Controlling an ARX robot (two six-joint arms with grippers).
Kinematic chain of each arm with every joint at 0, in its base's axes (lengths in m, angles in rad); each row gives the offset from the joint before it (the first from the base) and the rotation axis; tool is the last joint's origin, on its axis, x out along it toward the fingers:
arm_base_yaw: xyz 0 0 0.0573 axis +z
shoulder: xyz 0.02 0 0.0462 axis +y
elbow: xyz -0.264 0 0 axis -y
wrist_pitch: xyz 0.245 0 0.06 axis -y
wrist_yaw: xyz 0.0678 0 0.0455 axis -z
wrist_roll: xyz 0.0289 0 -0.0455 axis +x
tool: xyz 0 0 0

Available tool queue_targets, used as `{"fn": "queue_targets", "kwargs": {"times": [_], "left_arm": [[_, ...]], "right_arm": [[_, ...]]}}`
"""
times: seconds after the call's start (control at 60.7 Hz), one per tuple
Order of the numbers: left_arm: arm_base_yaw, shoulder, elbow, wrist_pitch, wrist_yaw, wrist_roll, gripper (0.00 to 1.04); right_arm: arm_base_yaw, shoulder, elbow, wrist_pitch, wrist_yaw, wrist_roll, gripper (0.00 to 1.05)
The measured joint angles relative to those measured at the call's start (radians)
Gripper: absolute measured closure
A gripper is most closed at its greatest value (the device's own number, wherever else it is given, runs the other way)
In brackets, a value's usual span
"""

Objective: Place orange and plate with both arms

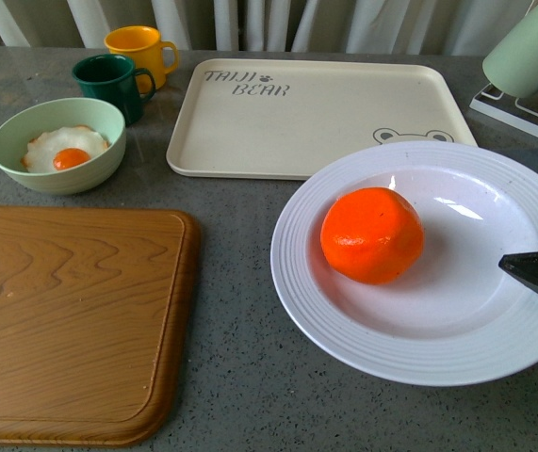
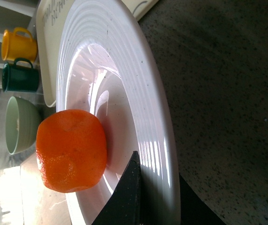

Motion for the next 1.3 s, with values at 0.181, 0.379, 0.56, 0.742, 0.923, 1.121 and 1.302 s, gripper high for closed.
{"fn": "queue_targets", "kwargs": {"times": [0.181, 0.379, 0.56, 0.742, 0.923, 1.121, 1.302], "left_arm": [[0.000, 0.000, 0.000, 0.000, 0.000, 0.000, 0.09], [0.000, 0.000, 0.000, 0.000, 0.000, 0.000, 0.09], [0.000, 0.000, 0.000, 0.000, 0.000, 0.000, 0.09], [0.000, 0.000, 0.000, 0.000, 0.000, 0.000, 0.09], [0.000, 0.000, 0.000, 0.000, 0.000, 0.000, 0.09], [0.000, 0.000, 0.000, 0.000, 0.000, 0.000, 0.09], [0.000, 0.000, 0.000, 0.000, 0.000, 0.000, 0.09]], "right_arm": [[0.001, 0.065, 0.095, 0.040, -0.011, 0.025, 1.01], [0.019, 0.177, 0.233, 0.077, -0.017, 0.055, 1.01], [0.041, 0.304, 0.394, 0.083, -0.018, 0.099, 1.01], [0.053, 0.431, 0.546, 0.076, -0.019, 0.123, 1.01], [0.056, 0.549, 0.696, 0.050, -0.016, 0.151, 1.01], [0.056, 0.694, 0.881, -0.022, -0.011, 0.177, 1.01], [0.058, 0.776, 0.987, -0.079, -0.011, 0.185, 1.01]]}}
